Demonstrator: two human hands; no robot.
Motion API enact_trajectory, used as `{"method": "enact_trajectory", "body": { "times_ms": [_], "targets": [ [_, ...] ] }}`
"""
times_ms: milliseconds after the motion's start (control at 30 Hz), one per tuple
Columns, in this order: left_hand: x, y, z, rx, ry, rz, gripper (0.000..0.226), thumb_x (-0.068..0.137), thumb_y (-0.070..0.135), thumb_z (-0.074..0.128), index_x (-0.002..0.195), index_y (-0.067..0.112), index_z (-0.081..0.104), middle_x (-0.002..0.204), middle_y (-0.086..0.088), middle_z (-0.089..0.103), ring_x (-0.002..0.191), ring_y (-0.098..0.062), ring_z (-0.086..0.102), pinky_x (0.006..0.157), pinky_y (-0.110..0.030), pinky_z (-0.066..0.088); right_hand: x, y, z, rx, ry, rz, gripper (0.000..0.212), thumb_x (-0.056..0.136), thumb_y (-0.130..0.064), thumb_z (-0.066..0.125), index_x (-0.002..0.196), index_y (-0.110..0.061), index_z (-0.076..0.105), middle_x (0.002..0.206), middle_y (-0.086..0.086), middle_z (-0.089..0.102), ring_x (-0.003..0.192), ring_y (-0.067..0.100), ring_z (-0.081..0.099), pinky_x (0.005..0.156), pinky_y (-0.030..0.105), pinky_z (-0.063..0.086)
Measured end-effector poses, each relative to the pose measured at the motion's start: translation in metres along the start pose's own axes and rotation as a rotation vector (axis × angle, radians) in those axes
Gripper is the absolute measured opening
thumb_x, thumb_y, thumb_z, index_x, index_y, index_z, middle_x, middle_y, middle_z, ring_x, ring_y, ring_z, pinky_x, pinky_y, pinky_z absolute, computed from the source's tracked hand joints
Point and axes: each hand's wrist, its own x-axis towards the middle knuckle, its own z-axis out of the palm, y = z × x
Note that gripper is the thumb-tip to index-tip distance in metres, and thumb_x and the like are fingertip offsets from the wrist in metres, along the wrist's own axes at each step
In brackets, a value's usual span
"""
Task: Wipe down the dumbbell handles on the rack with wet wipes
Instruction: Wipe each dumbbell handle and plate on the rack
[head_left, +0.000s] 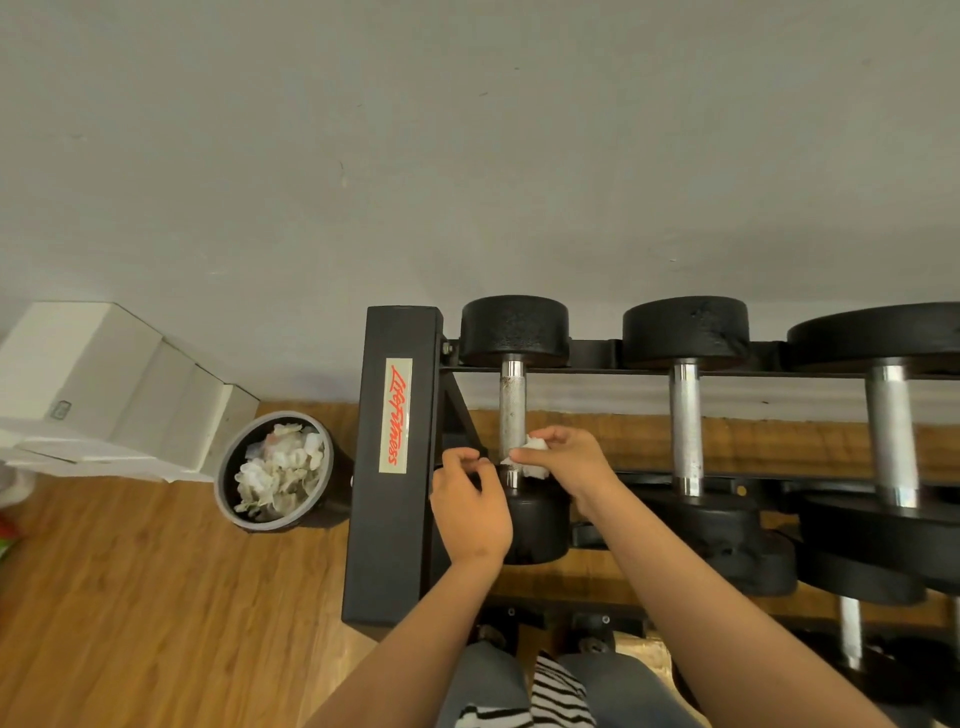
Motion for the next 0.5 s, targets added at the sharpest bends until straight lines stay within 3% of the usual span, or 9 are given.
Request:
{"method": "enact_trajectory", "body": {
  "times_ms": [167, 300, 400, 500],
  "targets": [
    [-0.001, 0.0, -0.001, -0.002, -0.008, 0.001, 0.01, 0.097, 0.021, 0.053, 0.106, 0.024, 0.055, 0.098, 0.006, 0.059, 0.099, -0.015, 0.055, 0.092, -0.037, 0.047, 0.003, 0.0, 0.007, 0.125, 0.085, -0.06, 0.035, 0.081, -0.017, 0.077, 0.112, -0.012, 0.062, 0.104, 0.001, 0.067, 0.097, 0.013, 0.064, 0.068, 0.017, 0.044],
    [-0.001, 0.002, -0.002, 0.008, -0.02, 0.005, 0.009, 0.097, 0.022, 0.054, 0.106, 0.025, 0.056, 0.099, 0.006, 0.06, 0.099, -0.015, 0.055, 0.09, -0.031, 0.046, 0.019, -0.029, 0.011, 0.201, 0.154, -0.107, 0.035, 0.085, -0.023, 0.074, 0.117, -0.017, 0.06, 0.11, 0.001, 0.065, 0.103, 0.016, 0.062, 0.088, 0.029, 0.049],
    [0.0, 0.002, -0.003, 0.023, -0.03, 0.011, 0.009, 0.098, 0.023, 0.054, 0.106, 0.025, 0.056, 0.097, 0.007, 0.058, 0.097, -0.013, 0.055, 0.09, -0.032, 0.048, 0.033, -0.052, 0.014, 0.304, 0.2, -0.033, 0.036, 0.086, -0.022, 0.073, 0.118, -0.013, 0.061, 0.111, 0.004, 0.065, 0.103, 0.018, 0.062, 0.073, 0.024, 0.048],
    [0.001, 0.001, -0.002, 0.048, -0.044, 0.03, 0.007, 0.097, 0.025, 0.053, 0.104, 0.026, 0.055, 0.093, 0.011, 0.056, 0.095, -0.013, 0.055, 0.091, -0.039, 0.05, 0.037, -0.05, 0.023, 0.356, 0.203, -0.002, 0.032, 0.085, -0.019, 0.074, 0.114, -0.012, 0.061, 0.113, 0.008, 0.067, 0.104, 0.021, 0.063, 0.083, 0.03, 0.052]
  ]
}}
